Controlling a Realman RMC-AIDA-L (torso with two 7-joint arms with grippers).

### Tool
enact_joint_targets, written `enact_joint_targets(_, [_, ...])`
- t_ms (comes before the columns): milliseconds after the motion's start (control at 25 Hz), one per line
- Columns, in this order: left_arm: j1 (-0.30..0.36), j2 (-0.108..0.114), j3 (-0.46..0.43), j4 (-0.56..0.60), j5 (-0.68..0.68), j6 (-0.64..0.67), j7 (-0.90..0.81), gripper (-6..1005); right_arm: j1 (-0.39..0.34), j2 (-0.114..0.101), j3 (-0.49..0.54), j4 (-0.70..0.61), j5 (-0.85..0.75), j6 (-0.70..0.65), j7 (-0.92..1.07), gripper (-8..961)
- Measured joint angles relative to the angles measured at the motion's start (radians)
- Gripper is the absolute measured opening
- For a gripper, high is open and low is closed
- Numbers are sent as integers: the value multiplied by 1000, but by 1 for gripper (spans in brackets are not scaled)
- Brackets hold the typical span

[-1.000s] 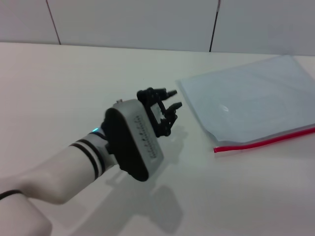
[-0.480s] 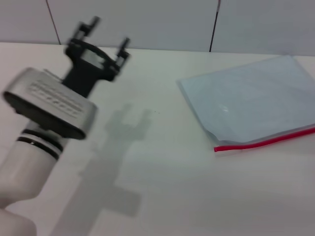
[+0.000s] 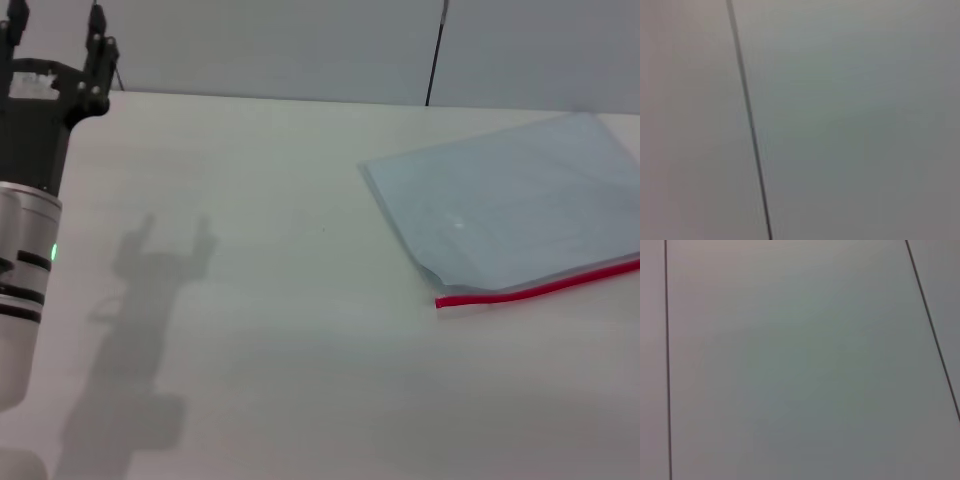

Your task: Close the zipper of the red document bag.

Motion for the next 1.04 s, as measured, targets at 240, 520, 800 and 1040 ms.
enact_joint_targets(240, [-12, 0, 2, -20, -10, -10, -18, 713, 0, 0, -1, -1, -2, 1, 0, 894])
enact_joint_targets(520, [-15, 0, 2, -23, -12, -12, -19, 713, 0, 0, -6, -1, -2, 5, 1, 894])
enact_joint_targets(800, [-15, 0, 1, -25, -13, -12, -19, 713, 1, 0, -12, -1, -1, 7, 1, 894])
enact_joint_targets(1040, [-15, 0, 1, -25, -13, -13, -20, 713, 1, 0, -12, -1, 0, 7, 1, 894])
